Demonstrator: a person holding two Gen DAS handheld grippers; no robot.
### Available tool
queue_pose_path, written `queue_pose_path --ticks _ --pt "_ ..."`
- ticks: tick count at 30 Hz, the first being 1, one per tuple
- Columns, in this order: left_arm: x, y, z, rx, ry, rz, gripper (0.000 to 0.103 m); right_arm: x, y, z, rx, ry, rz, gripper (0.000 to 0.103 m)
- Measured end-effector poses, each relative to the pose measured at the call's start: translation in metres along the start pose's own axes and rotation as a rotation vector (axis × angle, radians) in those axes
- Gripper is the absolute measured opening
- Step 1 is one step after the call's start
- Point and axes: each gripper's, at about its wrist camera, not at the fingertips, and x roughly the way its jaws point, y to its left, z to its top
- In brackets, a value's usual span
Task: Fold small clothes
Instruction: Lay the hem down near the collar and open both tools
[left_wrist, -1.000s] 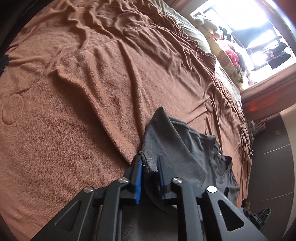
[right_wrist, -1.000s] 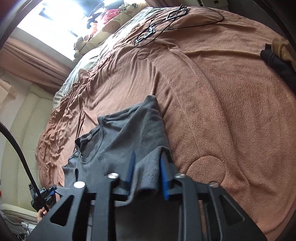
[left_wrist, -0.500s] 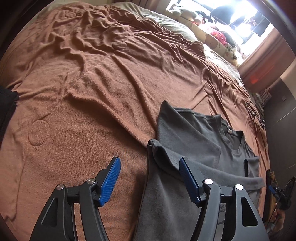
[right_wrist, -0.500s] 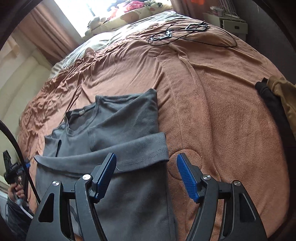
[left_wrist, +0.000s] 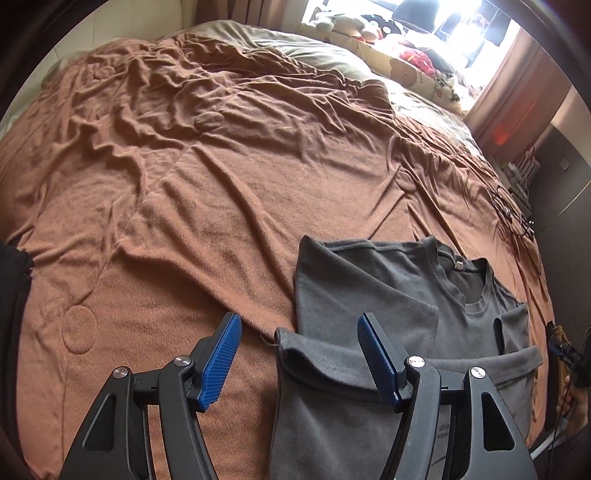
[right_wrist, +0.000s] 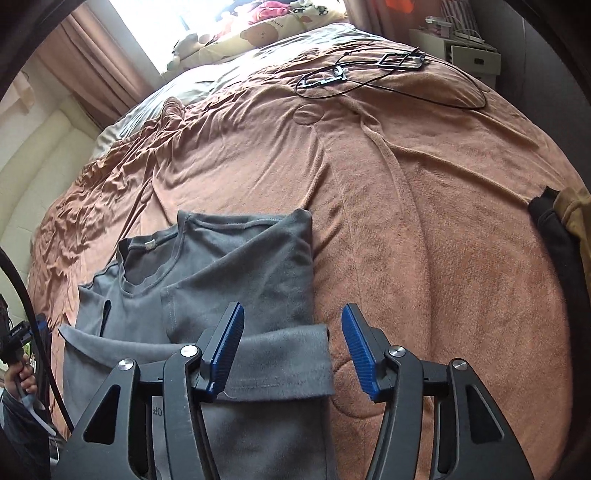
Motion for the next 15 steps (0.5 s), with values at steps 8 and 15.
queue_pose_path --ticks 8,15 --pt "0.046 -0.004 0.03 0.045 0.053 0.004 0.055 0.045 -0.001 0.034 -0.026 0.062 0.03 0.045" --pt "0.089 -0.003 0.044 0.078 0.112 0.015 0.045 0.084 -0.008 0.062 0.008 0.111 0.022 0.04"
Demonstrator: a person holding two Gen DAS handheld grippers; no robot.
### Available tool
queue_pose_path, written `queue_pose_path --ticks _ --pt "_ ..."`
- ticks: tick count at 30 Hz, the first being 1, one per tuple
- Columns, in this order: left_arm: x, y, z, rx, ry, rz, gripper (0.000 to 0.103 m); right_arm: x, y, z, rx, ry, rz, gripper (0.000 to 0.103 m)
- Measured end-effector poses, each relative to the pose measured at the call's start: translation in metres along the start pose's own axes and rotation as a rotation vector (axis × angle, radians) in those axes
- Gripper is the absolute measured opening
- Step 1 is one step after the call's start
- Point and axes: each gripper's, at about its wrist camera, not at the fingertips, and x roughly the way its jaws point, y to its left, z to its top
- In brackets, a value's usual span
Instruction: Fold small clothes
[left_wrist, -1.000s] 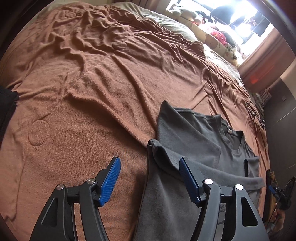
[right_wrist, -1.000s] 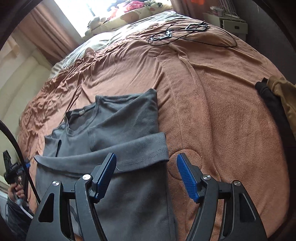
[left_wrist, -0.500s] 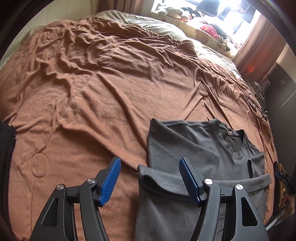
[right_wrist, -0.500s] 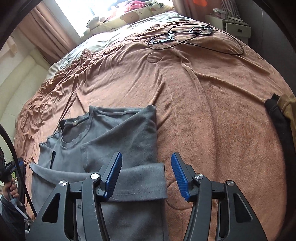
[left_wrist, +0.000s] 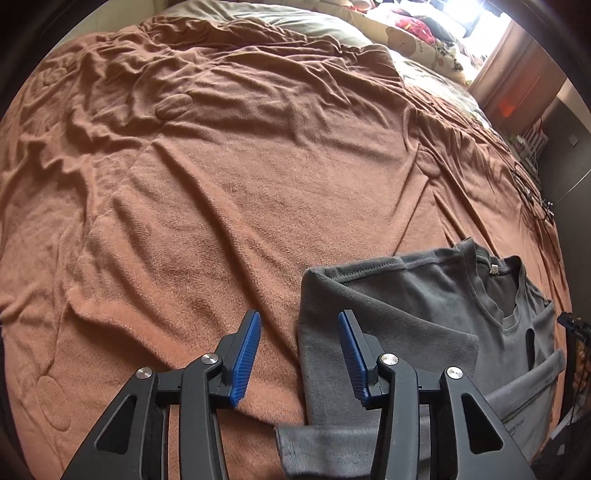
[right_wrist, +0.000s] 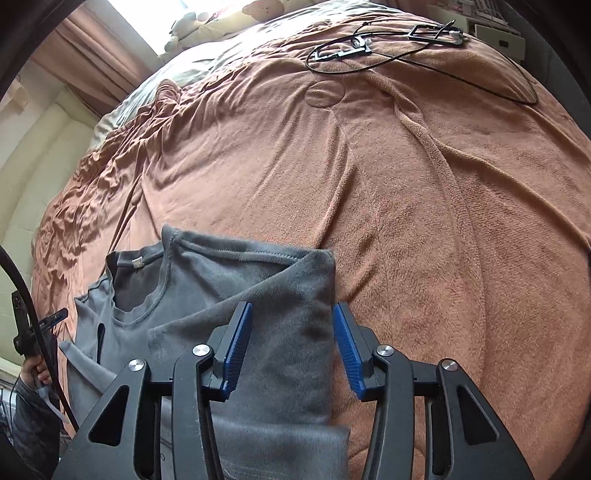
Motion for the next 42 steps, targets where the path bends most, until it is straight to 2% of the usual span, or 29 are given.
queue_pose_path --ticks 5,9,11,13,14,17,23,27,29,30,31,32,33,34,36,40,42 --pt "0.022 -0.001 0.009 0.028 0.031 -0.007 0.04 0.025 0.003 0.016 -0.013 0.049 -0.049 0.034" --pt "0.036 -0.002 0.015 0.027 0.054 -0.008 0.032 0.039 0.008 0.022 -0.035 0.075 -0.09 0.022" --pt "0.039 -0.004 0.017 0.035 0.054 0.0 0.028 0.043 0.008 0.022 -0.037 0.077 -0.125 0.009" --pt "0.042 -0.004 0.019 0.034 0.058 0.0 0.019 0.041 0.007 0.022 -0.03 0.067 -0.136 0.006" --pt "0.045 -0.005 0.019 0.034 0.066 0.003 0.014 0.04 0.007 0.022 -0.032 0.057 -0.153 0.005" --pt "0.046 -0.008 0.02 0.052 0.06 0.023 0.01 0.035 0.007 0.019 -0.026 0.042 -0.177 0.004" --pt "0.047 -0.002 0.022 0.038 0.045 0.079 0.009 0.046 0.007 0.015 -0.019 0.049 -0.221 0.003" --pt "0.054 -0.004 0.023 0.048 0.066 0.101 0.01 0.05 0.015 0.016 -0.045 0.06 -0.249 0.005" --pt "0.052 -0.003 0.026 0.026 0.086 0.102 0.014 0.042 0.015 0.018 -0.03 0.065 -0.216 0.008" --pt "0.048 -0.002 0.027 0.012 0.087 0.095 0.017 0.036 0.016 0.018 -0.023 0.057 -0.195 0.013" --pt "0.043 -0.002 0.027 0.006 0.083 0.095 0.02 0.028 0.016 0.019 -0.021 0.041 -0.178 0.029" --pt "0.037 -0.002 0.026 0.01 0.073 0.1 0.028 0.021 0.018 0.018 -0.027 0.018 -0.163 0.051" --pt "0.03 -0.003 0.025 0.017 0.061 0.105 0.039 0.012 0.02 0.016 -0.041 -0.005 -0.152 0.06" --pt "0.023 -0.004 0.023 0.025 0.045 0.103 0.045 0.005 0.022 0.013 -0.06 -0.025 -0.148 0.066" --pt "0.008 -0.007 0.018 0.052 0.018 0.099 0.061 -0.005 0.027 0.004 -0.098 -0.027 -0.135 0.066" --pt "-0.016 -0.015 0.002 0.126 -0.004 0.084 0.068 -0.021 0.033 -0.023 -0.177 -0.021 -0.131 0.066" --pt "-0.026 -0.02 -0.008 0.161 -0.011 0.074 0.076 -0.028 0.036 -0.036 -0.216 -0.013 -0.137 0.066"
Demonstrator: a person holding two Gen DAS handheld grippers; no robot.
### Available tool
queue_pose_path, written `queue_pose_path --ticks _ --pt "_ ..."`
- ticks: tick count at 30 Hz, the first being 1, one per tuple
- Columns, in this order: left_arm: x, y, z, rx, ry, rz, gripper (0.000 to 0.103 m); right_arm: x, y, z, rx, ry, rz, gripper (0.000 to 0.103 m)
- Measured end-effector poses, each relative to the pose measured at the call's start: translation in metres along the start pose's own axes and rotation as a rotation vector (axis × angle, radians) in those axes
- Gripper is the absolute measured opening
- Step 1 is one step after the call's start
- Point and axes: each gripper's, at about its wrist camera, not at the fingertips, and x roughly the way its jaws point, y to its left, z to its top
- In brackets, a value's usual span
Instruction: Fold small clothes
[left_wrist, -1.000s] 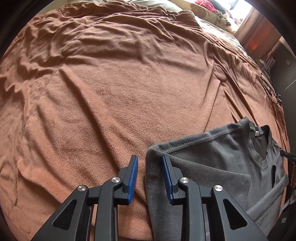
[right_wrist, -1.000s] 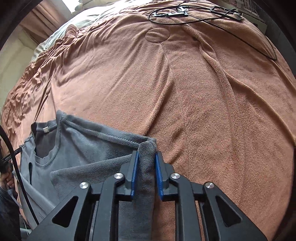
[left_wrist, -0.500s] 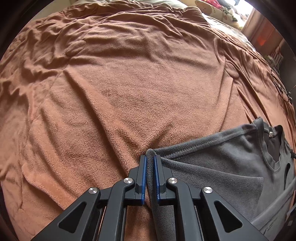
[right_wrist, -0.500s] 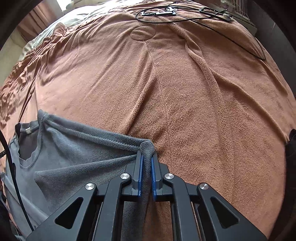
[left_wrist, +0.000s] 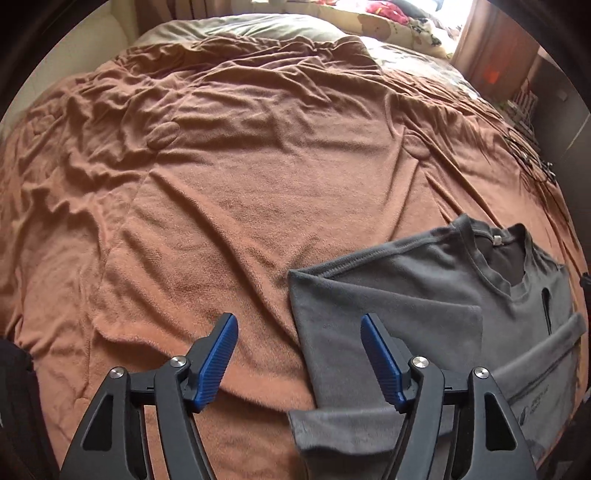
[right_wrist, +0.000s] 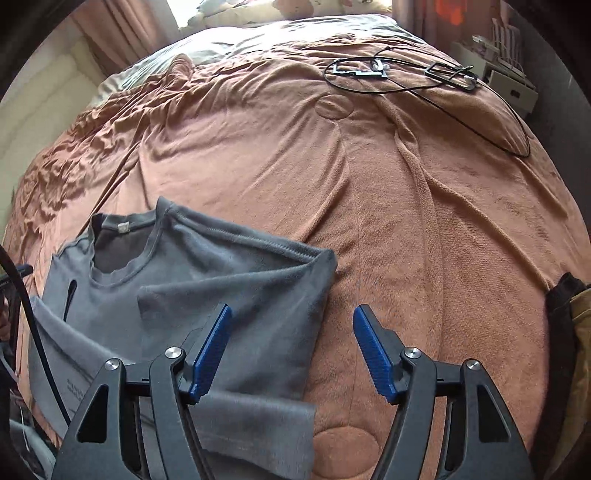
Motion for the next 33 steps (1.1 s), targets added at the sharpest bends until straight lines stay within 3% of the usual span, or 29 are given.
queue_pose_path --ticks 4,10,14,22,33 --pt "-0.013 -0.012 -0.019 0.067 -0.001 -0.011 0.083 -0.01 0.011 -0.021 -0.071 0.019 -0.038 0.078" --pt "-0.018 -0.024 -0.045 0.137 0.039 0.018 0.092 -0.029 0.026 -0.047 -0.128 0.015 -0.05 0.086" --pt "-0.022 -0.035 -0.062 0.193 0.052 0.032 0.098 -0.033 0.041 -0.065 -0.223 0.037 -0.057 0.086" --pt "-0.012 -0.056 -0.089 0.336 0.106 0.119 0.099 -0.016 0.053 -0.081 -0.339 0.101 -0.146 0.086" --pt "0.015 -0.049 -0.097 0.345 0.155 0.22 0.099 0.015 0.058 -0.075 -0.366 0.132 -0.218 0.086"
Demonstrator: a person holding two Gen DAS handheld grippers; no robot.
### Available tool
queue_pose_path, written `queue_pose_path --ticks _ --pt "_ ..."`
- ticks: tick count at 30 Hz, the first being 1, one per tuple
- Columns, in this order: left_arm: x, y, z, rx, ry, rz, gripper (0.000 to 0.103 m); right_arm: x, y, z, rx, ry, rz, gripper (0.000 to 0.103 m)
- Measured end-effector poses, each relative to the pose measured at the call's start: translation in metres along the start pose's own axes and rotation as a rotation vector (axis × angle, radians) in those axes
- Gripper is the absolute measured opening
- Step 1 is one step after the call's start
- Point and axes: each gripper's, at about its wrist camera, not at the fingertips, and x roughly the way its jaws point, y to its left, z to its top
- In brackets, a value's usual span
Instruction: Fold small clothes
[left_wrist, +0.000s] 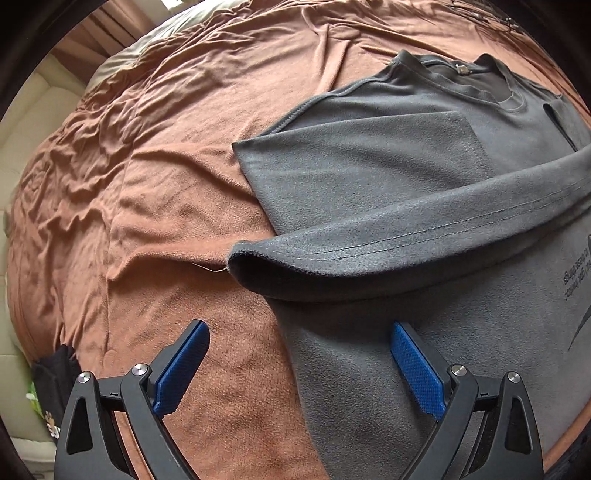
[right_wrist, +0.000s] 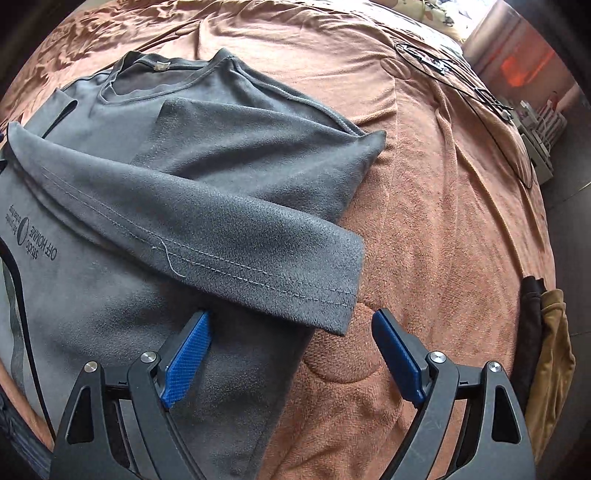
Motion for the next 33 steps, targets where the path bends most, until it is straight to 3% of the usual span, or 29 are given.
queue_pose_path --ticks 7,16,22,25,26,29,33 --pt "0.011 0.017 0.012 -0.073 -0.023 -0.016 0.1 0.003 -0.01 0.016 0.022 -0.047 -0.043 0.086" --pt "0.019 0.048 0.037 -0.198 -0.08 -0.022 0.1 0.018 -0.047 0.045 0.187 -0.111 -0.054 0.086" --pt "0.031 0.067 0.047 -0.304 -0.089 -0.057 0.099 0.025 -0.07 0.046 0.34 -0.15 0.0 0.086" --pt "0.028 0.076 0.047 -0.367 -0.118 -0.082 0.093 0.022 -0.077 0.04 0.378 -0.178 0.045 0.085" --pt "0.027 0.079 0.046 -0.386 -0.126 -0.088 0.09 0.02 -0.079 0.038 0.389 -0.187 0.061 0.079" --pt "0.022 0.087 0.045 -0.426 -0.148 -0.081 0.082 0.017 -0.088 0.028 0.425 -0.19 0.105 0.073" --pt "0.014 0.093 0.042 -0.464 -0.185 -0.173 0.081 0.007 -0.091 0.018 0.411 -0.21 0.157 0.071"
